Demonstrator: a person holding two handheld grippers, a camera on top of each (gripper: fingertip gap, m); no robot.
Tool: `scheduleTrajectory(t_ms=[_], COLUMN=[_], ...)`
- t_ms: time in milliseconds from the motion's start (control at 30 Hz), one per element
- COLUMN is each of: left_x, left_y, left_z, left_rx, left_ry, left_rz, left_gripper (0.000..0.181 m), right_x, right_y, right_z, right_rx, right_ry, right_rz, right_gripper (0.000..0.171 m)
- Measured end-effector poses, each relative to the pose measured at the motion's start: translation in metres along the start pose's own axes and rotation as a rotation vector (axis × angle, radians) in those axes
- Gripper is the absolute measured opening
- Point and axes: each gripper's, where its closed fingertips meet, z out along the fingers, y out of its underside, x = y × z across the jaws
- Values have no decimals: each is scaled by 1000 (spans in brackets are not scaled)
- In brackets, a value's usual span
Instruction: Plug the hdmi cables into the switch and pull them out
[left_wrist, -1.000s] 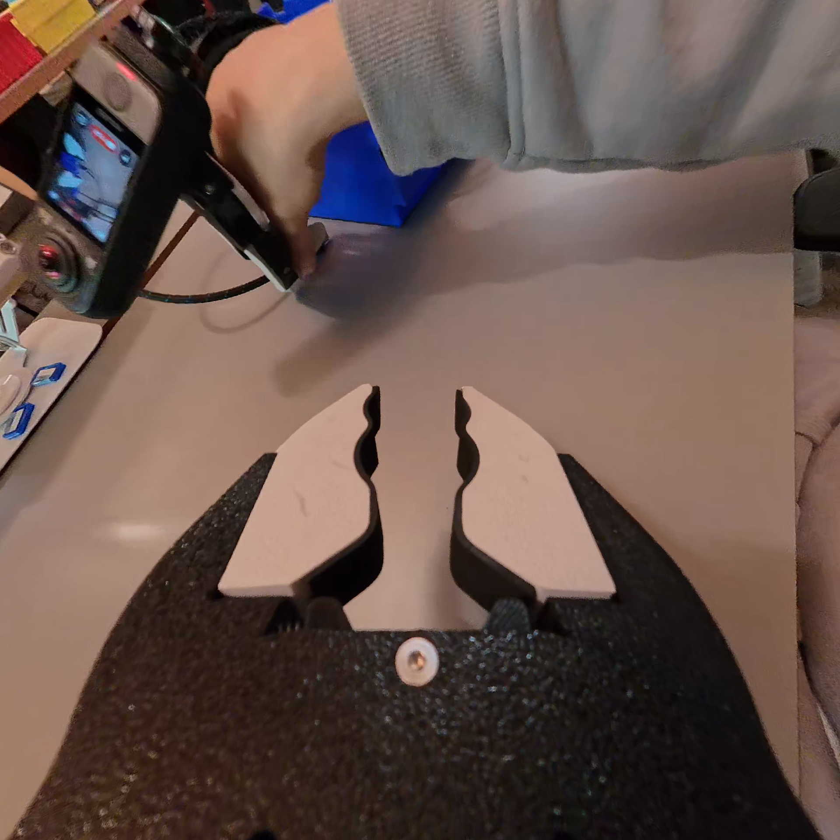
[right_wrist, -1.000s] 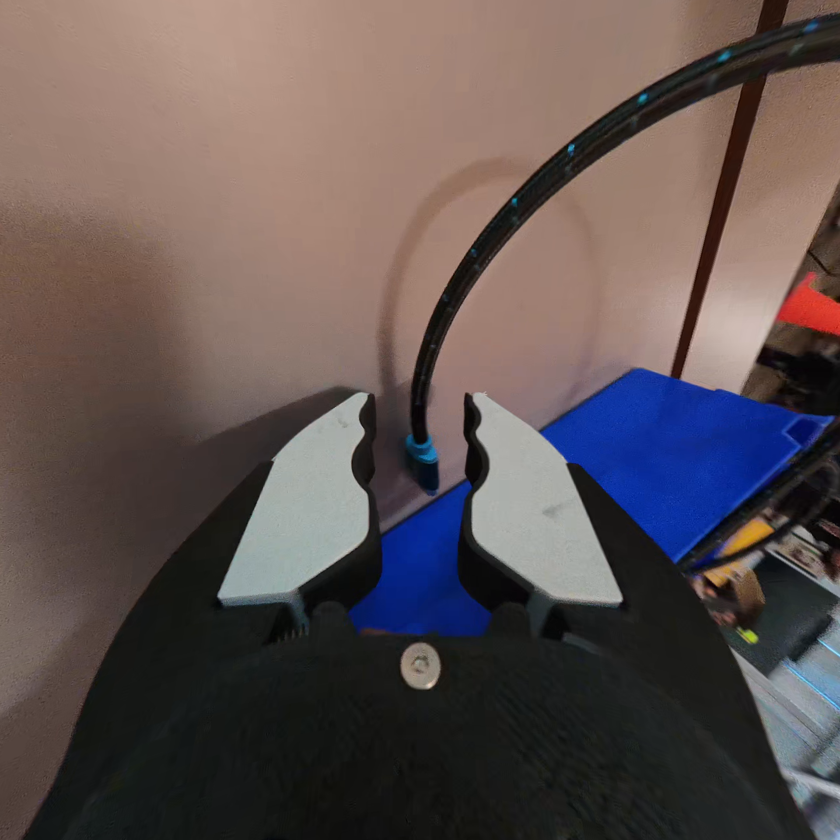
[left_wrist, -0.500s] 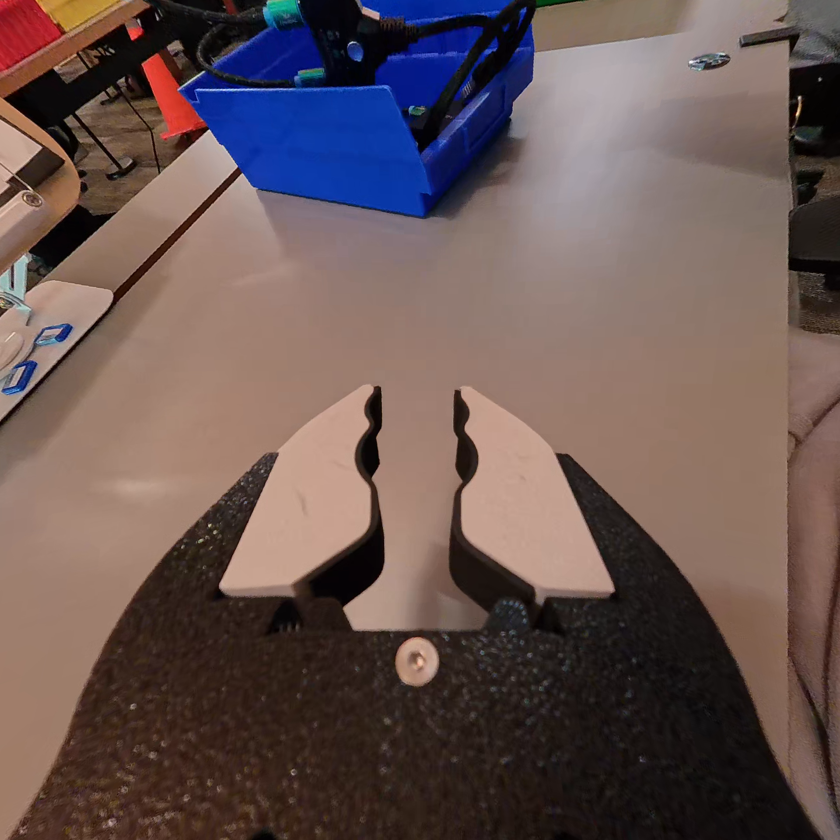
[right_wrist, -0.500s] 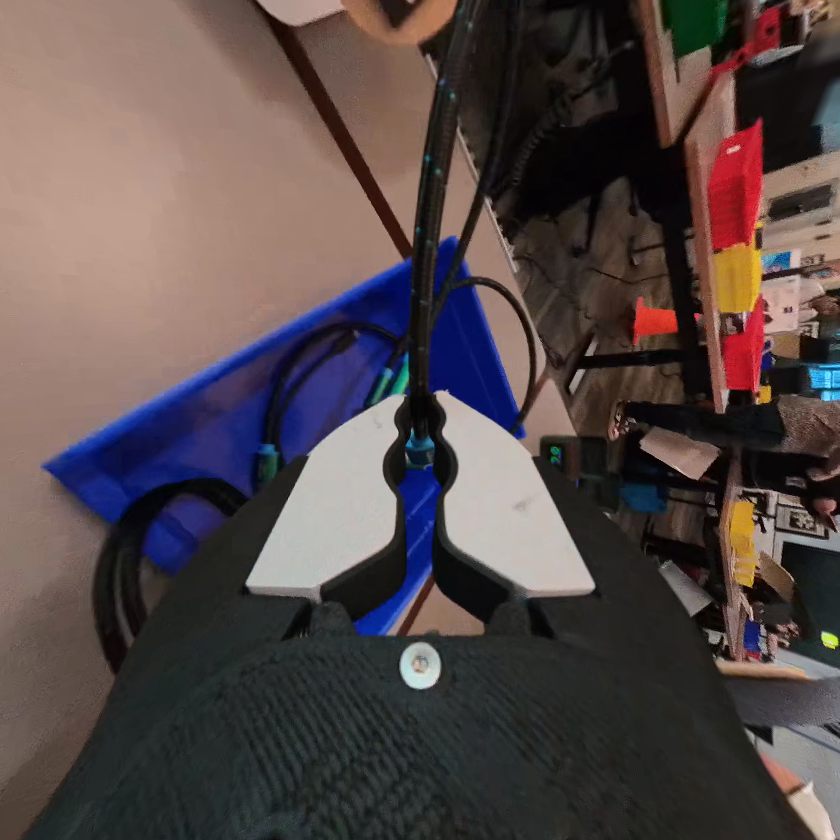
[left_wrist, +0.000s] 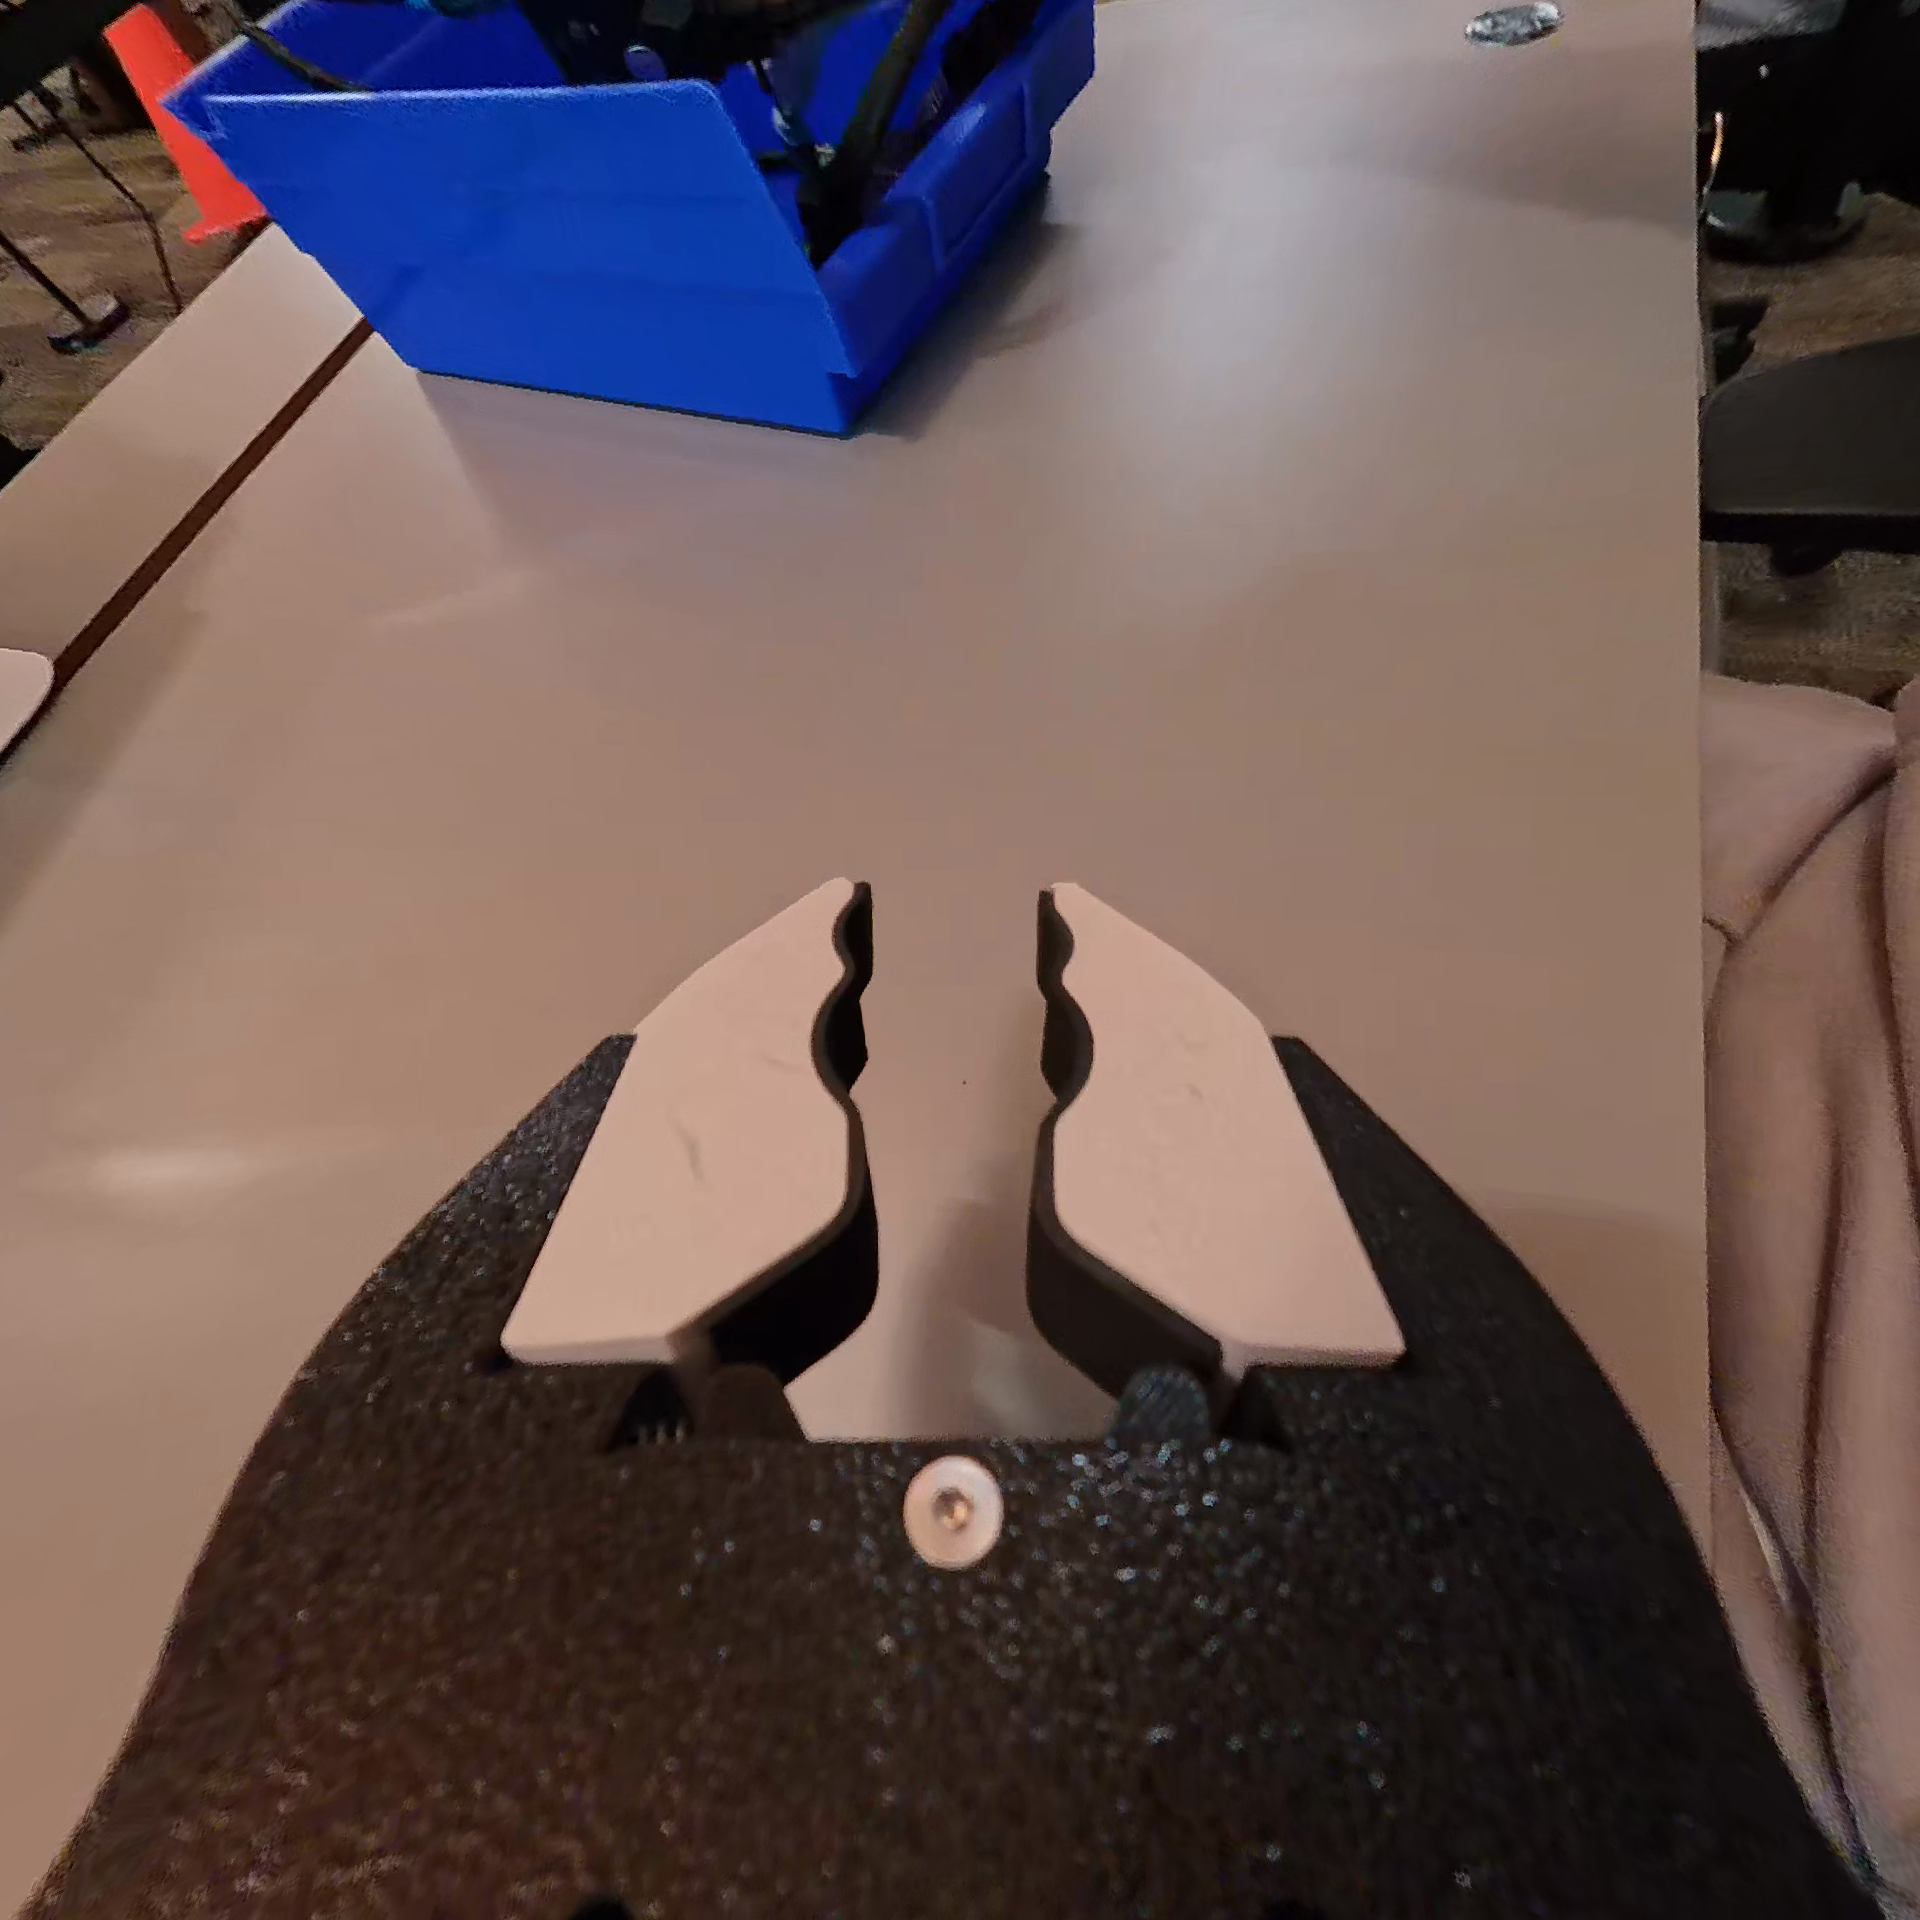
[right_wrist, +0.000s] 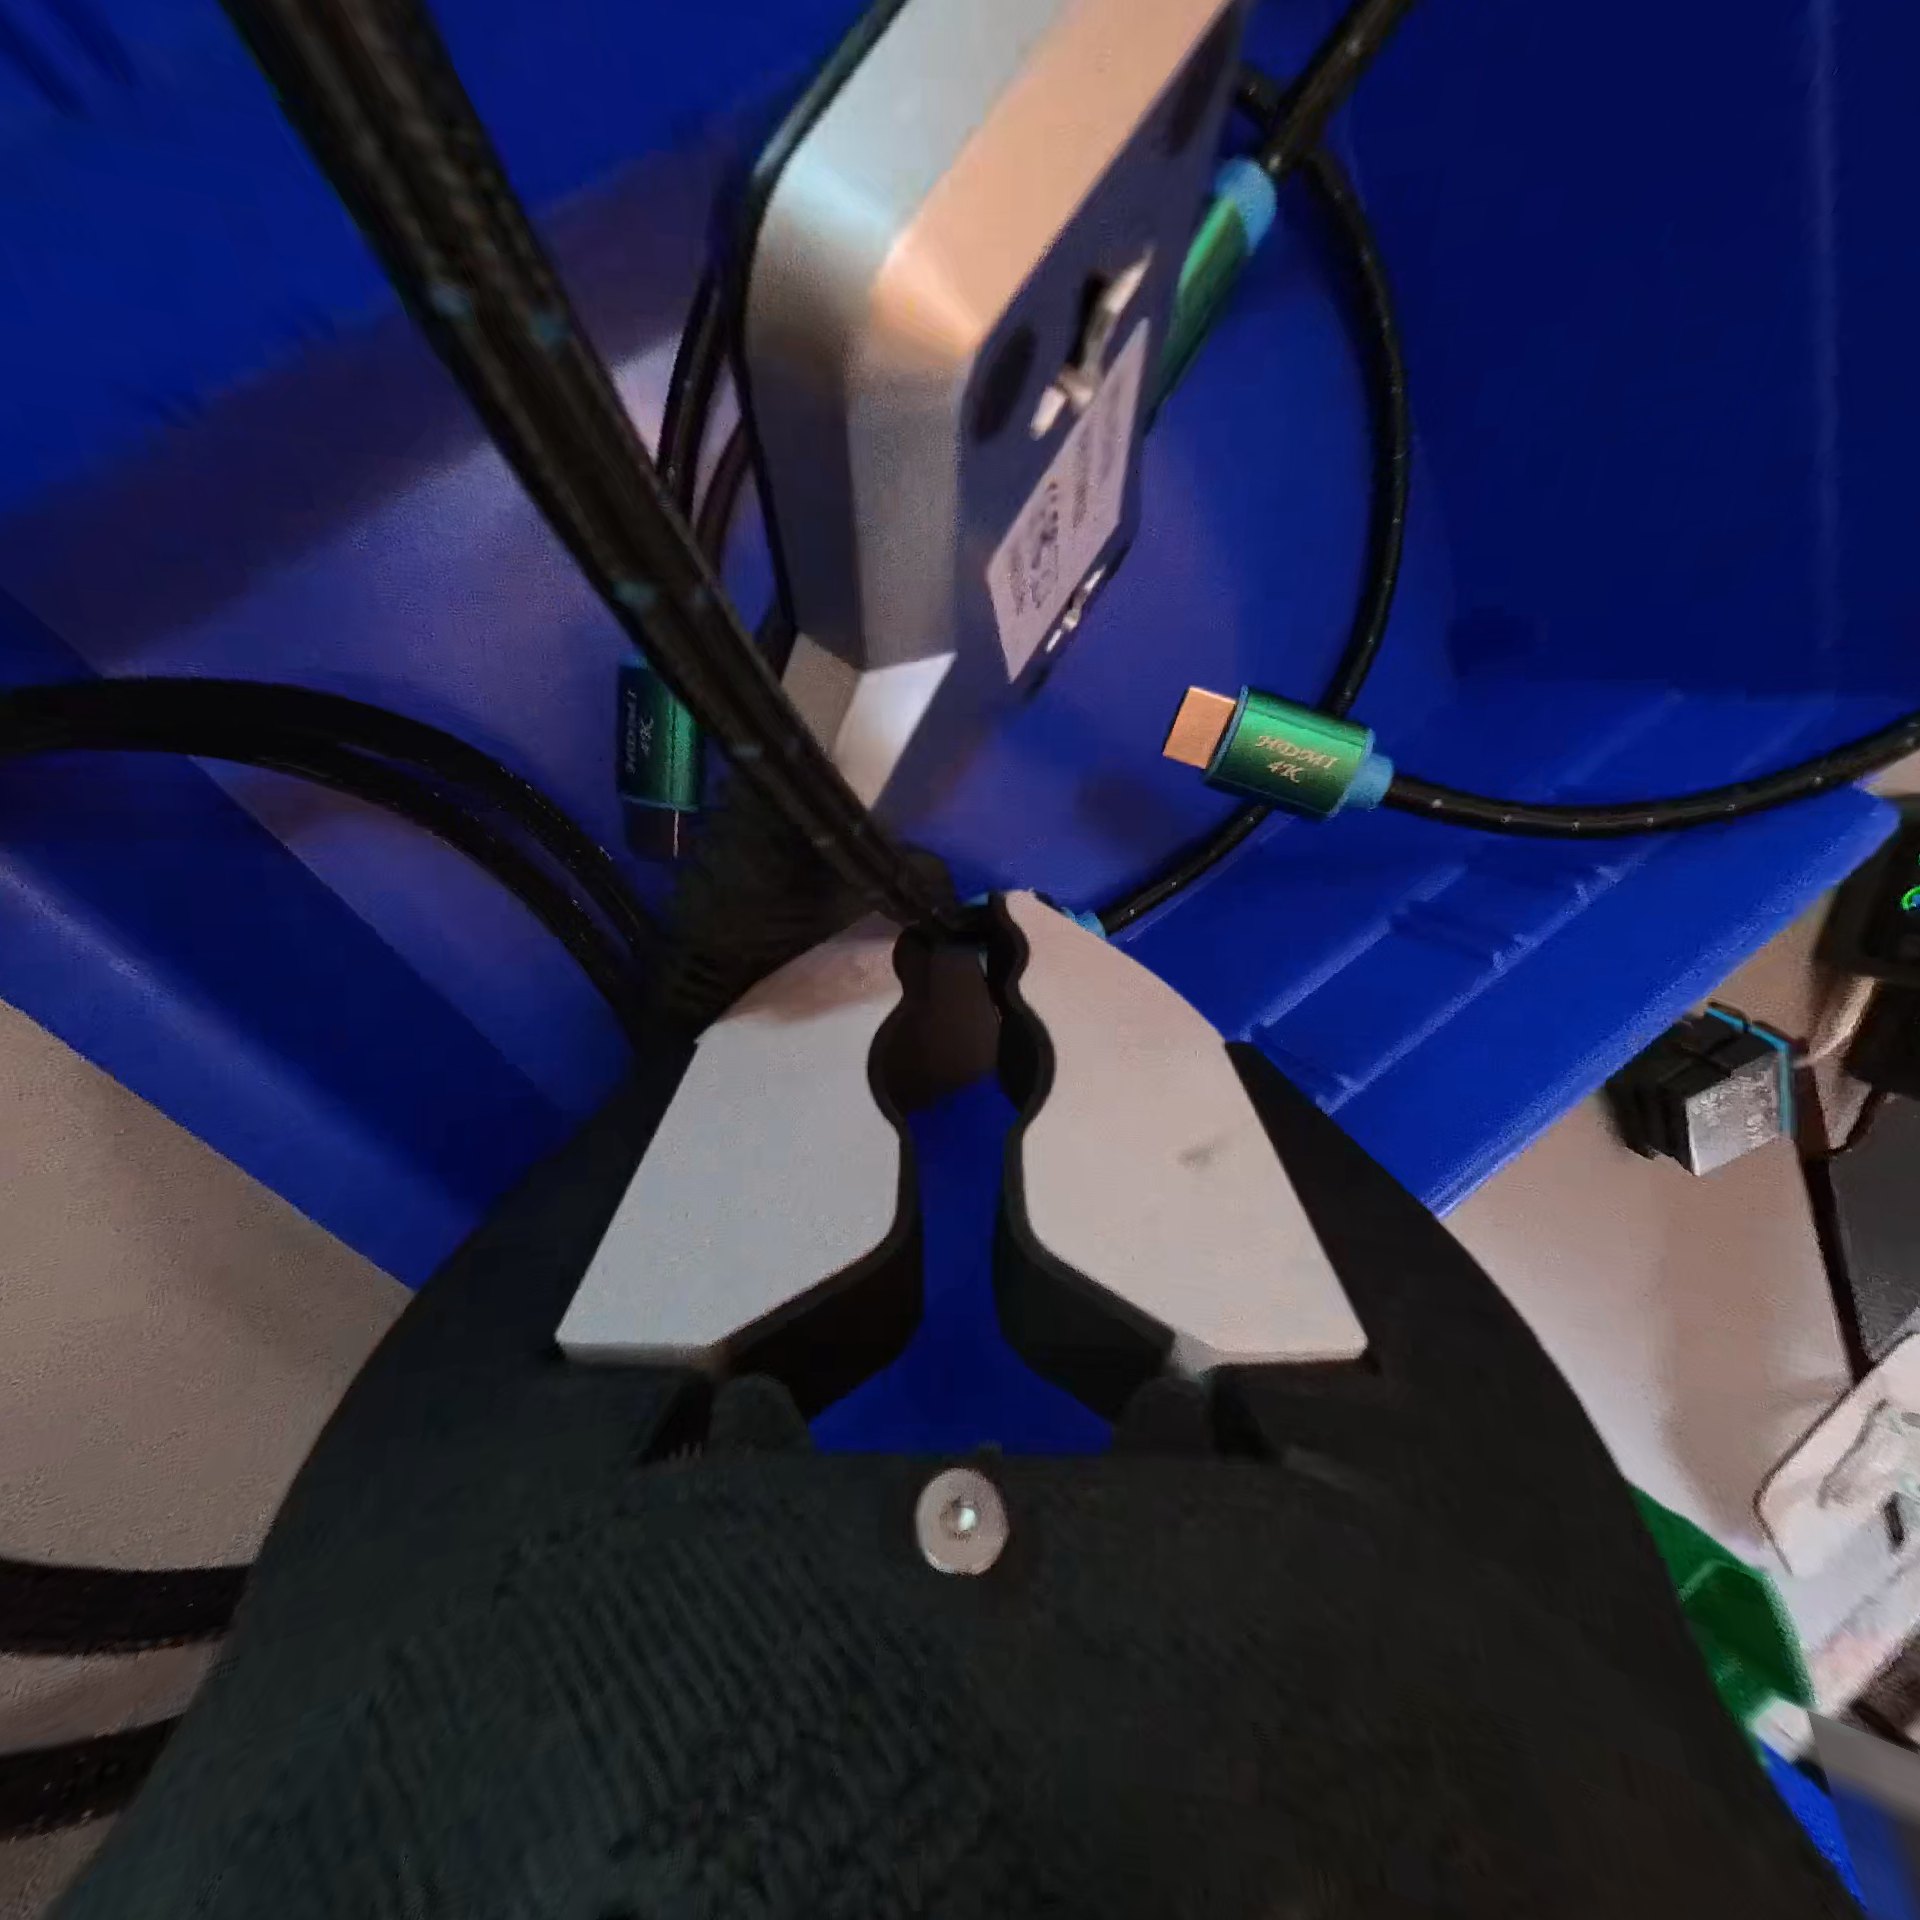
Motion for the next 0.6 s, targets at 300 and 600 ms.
scheduleTrajectory(t_ms=[300,600], left_x=[6,15], left_y=[8,2], left_z=[0,8], left_rx=[-47,-35], left_ry=[29,59], left_rz=[26,29], left_gripper=[30,30], right_x=[-7,-16], right_y=[3,-2], right_z=[-25,-68], right_rx=[-67,83], right_ry=[-7,45], right_rz=[-163,-116], right_gripper=[69,72])
